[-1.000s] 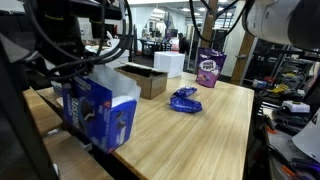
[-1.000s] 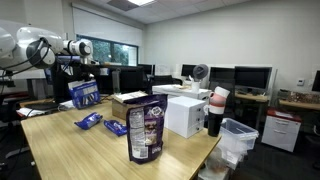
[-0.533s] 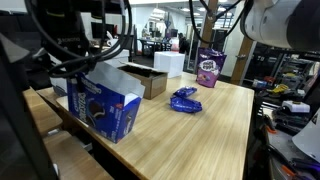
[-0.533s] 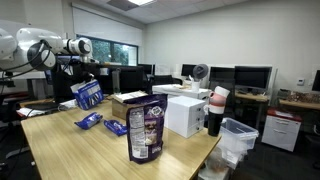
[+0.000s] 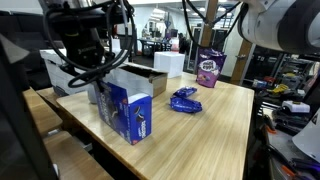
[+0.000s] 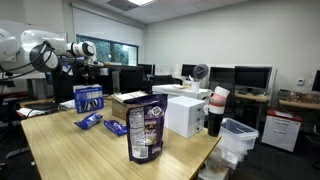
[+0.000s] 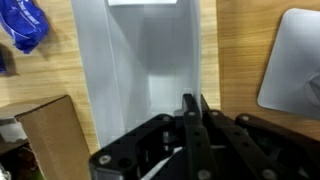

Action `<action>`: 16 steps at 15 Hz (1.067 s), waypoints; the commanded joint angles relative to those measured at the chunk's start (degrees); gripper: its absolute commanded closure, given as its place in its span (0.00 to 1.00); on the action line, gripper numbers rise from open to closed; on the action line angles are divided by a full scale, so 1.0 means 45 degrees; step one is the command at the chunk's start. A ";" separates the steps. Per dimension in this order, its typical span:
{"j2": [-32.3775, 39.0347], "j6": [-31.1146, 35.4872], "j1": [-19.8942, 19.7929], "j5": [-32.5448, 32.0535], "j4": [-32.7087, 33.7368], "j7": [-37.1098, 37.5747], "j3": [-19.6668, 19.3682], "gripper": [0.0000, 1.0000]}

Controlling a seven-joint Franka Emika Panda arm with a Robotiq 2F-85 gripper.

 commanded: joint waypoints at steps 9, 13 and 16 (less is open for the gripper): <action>0.0329 -0.0844 -0.1174 -0.0105 0.0016 0.0779 0.0545 0.95; 0.0314 -0.0829 -0.1672 0.0120 0.0111 0.0407 0.0927 0.95; 0.0200 -0.1160 -0.1993 0.0236 0.0020 0.0031 0.1223 0.95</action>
